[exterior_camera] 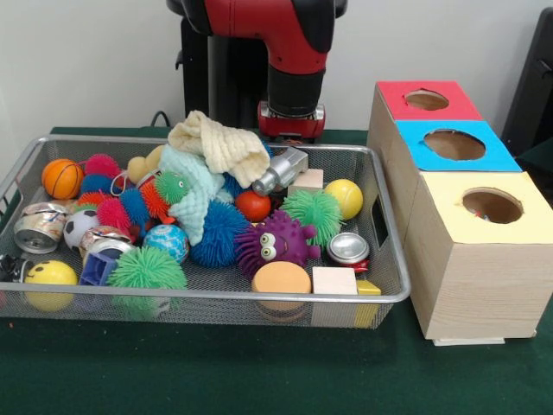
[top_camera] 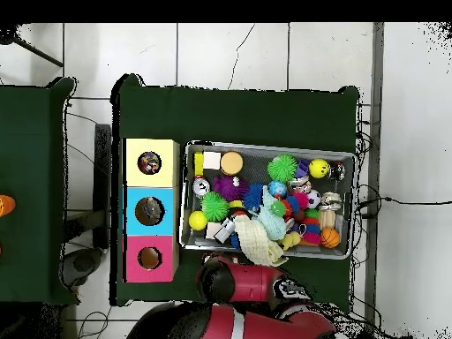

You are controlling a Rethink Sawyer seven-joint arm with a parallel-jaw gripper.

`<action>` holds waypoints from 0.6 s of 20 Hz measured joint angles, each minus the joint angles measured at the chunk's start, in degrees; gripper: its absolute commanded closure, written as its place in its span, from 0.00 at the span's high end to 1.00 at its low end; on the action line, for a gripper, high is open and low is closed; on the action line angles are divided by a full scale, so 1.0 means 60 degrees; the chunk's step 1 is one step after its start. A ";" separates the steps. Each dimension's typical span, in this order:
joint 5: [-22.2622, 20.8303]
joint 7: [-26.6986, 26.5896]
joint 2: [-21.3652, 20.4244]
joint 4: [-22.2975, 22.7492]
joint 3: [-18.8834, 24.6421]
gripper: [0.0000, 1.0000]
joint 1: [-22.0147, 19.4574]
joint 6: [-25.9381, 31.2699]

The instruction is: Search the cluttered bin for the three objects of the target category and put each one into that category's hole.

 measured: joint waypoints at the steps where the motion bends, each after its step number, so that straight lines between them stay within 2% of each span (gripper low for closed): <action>1: 0.0000 0.0000 0.0083 -0.0051 0.0003 1.00 -0.0002 -0.0069; 9: -0.0074 0.0000 0.0113 -0.0113 0.0001 1.00 0.0014 -0.0122; 10: -0.0072 0.0000 0.0115 -0.0117 0.0022 0.00 0.0066 -0.0126; 12: -0.0072 0.0000 0.0115 -0.0117 0.0028 0.00 0.0104 -0.0126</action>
